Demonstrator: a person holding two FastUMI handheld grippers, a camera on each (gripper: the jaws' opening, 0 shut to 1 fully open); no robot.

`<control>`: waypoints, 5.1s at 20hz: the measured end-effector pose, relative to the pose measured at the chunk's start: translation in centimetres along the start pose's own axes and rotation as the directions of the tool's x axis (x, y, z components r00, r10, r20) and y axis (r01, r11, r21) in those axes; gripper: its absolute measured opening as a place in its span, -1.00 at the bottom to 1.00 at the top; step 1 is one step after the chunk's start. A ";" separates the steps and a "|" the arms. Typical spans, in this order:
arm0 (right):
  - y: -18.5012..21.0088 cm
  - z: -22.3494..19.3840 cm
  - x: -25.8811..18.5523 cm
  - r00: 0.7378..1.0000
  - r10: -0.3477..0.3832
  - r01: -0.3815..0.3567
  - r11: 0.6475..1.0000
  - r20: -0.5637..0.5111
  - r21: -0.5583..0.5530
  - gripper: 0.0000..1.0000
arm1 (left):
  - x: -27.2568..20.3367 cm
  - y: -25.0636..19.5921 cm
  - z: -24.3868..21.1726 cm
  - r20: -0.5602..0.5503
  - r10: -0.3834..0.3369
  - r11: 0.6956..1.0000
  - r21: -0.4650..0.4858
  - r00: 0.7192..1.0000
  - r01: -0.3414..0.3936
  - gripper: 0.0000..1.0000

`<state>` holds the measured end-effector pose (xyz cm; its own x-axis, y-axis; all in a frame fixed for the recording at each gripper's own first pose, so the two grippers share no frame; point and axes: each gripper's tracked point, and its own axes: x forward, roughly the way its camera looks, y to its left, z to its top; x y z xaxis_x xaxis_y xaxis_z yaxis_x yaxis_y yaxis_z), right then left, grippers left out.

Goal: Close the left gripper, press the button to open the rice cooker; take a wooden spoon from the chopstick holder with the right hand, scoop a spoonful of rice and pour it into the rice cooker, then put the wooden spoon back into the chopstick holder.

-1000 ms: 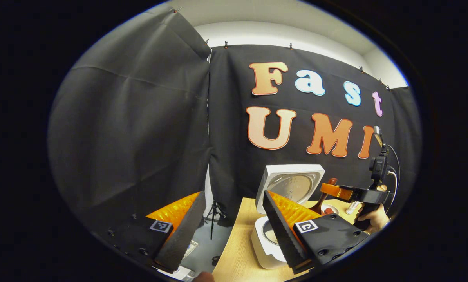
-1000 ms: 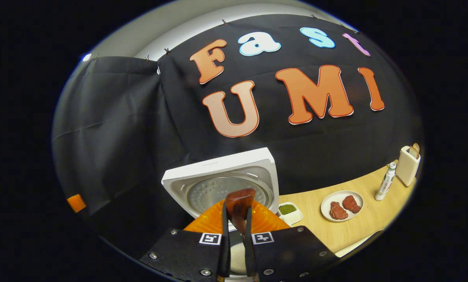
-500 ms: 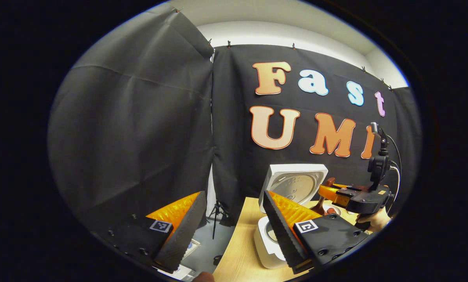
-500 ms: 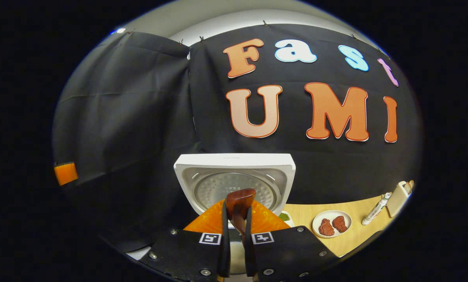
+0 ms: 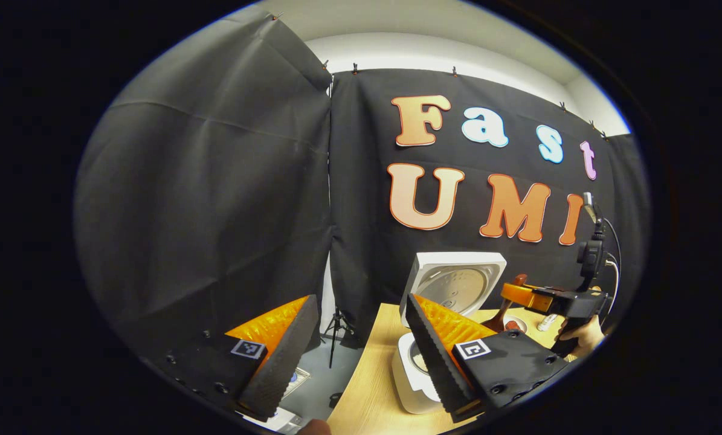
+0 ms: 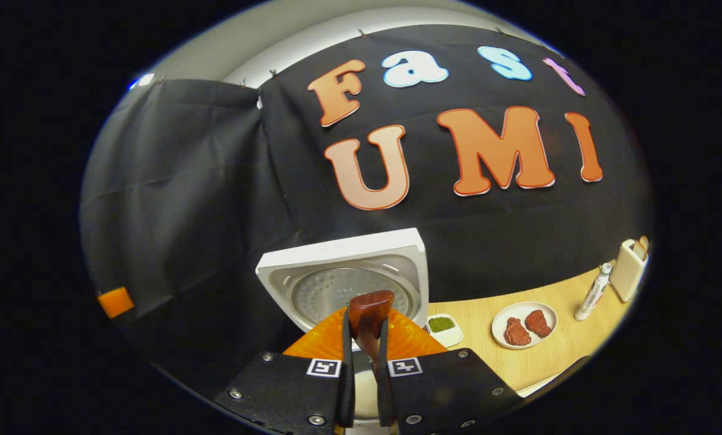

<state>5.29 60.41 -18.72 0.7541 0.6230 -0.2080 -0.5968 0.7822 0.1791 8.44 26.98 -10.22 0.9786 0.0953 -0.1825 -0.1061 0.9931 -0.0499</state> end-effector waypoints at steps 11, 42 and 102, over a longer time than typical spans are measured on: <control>-16.8 7.2 -9.7 0.978 -0.147 0.074 0.911 0.151 0.405 -0.72 | 0.0 -3.7 0.5 0.009 -0.017 1.000 0.012 1.000 0.017 0.96; -47.2 -9.0 -28.9 0.823 -0.568 0.519 0.740 -0.015 0.428 -0.72 | -2.5 -14.3 2.0 0.022 -0.053 0.997 0.056 0.998 0.052 0.97; -44.8 4.6 -32.2 0.792 -0.610 0.586 0.764 0.008 0.272 0.89 | 25.6 -24.8 4.8 -0.261 -0.084 0.996 -0.009 0.962 0.084 0.97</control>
<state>9.01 5.27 -15.58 0.9639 0.0160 -0.2660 0.0603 0.9592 0.2763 36.96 5.15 -8.96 0.9037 -0.0096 -0.4280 -0.0247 0.9969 -0.0744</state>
